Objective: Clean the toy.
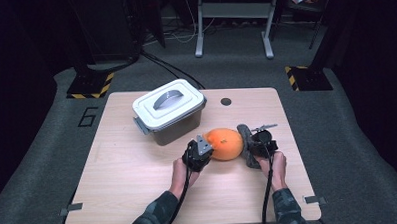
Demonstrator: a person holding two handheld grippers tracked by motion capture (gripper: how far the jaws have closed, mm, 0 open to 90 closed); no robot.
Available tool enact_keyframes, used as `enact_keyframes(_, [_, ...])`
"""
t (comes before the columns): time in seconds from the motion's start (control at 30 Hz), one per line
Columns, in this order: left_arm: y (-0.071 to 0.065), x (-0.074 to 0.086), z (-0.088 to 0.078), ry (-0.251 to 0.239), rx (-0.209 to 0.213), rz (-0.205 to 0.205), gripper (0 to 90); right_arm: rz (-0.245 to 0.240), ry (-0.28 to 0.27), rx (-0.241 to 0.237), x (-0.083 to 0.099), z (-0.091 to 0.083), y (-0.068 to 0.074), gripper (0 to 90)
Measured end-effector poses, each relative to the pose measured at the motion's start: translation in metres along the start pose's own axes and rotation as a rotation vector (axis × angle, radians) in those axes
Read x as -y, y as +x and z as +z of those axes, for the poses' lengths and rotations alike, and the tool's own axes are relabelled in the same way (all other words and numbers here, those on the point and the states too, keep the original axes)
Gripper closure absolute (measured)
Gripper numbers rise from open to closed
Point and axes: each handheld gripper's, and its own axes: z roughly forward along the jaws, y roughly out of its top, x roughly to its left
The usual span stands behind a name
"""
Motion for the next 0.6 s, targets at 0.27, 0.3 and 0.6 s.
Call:
enact_keyframes(0.27, [0.001,0.000,0.000,0.005,0.012,0.001,84.1,-0.001,-0.019,0.016,0.000,-0.011,-0.003,75.1])
enact_keyframes(0.3, [0.002,0.000,0.000,0.005,0.011,0.002,84.1,-0.017,-0.046,0.020,-0.001,-0.018,-0.005,75.1])
enact_keyframes(0.6, [0.001,0.000,0.000,0.002,0.010,0.006,84.0,-0.098,-0.223,-0.013,-0.020,-0.080,0.022,75.1])
